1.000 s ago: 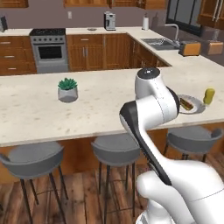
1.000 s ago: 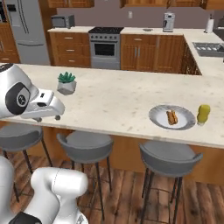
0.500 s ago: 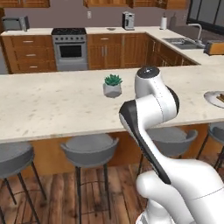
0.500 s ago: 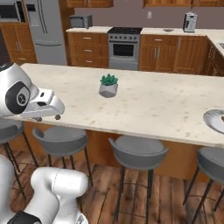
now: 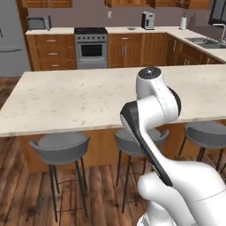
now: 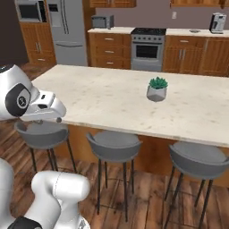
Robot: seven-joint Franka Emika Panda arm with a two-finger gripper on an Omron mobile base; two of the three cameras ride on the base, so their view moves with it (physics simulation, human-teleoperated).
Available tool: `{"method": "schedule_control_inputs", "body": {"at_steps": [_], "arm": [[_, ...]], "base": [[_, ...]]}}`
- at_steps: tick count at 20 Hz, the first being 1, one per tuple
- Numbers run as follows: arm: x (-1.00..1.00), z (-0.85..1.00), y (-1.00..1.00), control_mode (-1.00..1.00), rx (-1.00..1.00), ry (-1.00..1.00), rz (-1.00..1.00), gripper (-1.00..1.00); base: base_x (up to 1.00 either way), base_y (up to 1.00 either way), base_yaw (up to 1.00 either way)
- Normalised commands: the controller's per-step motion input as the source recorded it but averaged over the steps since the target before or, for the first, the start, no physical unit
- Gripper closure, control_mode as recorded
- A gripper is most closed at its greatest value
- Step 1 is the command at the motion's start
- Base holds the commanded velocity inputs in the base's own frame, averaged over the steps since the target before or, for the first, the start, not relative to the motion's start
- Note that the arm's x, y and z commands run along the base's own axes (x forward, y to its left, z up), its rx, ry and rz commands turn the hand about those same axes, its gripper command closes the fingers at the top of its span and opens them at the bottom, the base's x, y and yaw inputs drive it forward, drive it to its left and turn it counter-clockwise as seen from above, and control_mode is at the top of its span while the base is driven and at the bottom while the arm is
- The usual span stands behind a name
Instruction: Move the hot dog bun to the plate on the dining table and place the condiment next to that plate. Then navigate to the fridge and take the sausage and place it on the plate as well.
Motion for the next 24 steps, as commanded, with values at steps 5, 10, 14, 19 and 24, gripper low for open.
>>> {"method": "schedule_control_inputs", "body": {"at_steps": [5,10,14,19,24], "arm": [[0.00,0.00,0.00,1.00,0.00,0.00,0.00,-1.00],[0.00,0.00,0.00,1.00,0.00,0.00,0.00,-1.00],[0.00,0.00,0.00,1.00,0.00,0.00,0.00,-1.00],[0.00,0.00,0.00,1.00,0.00,0.00,0.00,-1.00],[0.00,0.00,0.00,1.00,0.00,0.00,0.00,-1.00]], "base": [[-0.27,1.00,0.06],[-0.21,1.00,0.05],[-0.15,1.00,0.04],[-0.05,1.00,0.02],[0.00,1.00,0.00]]}}
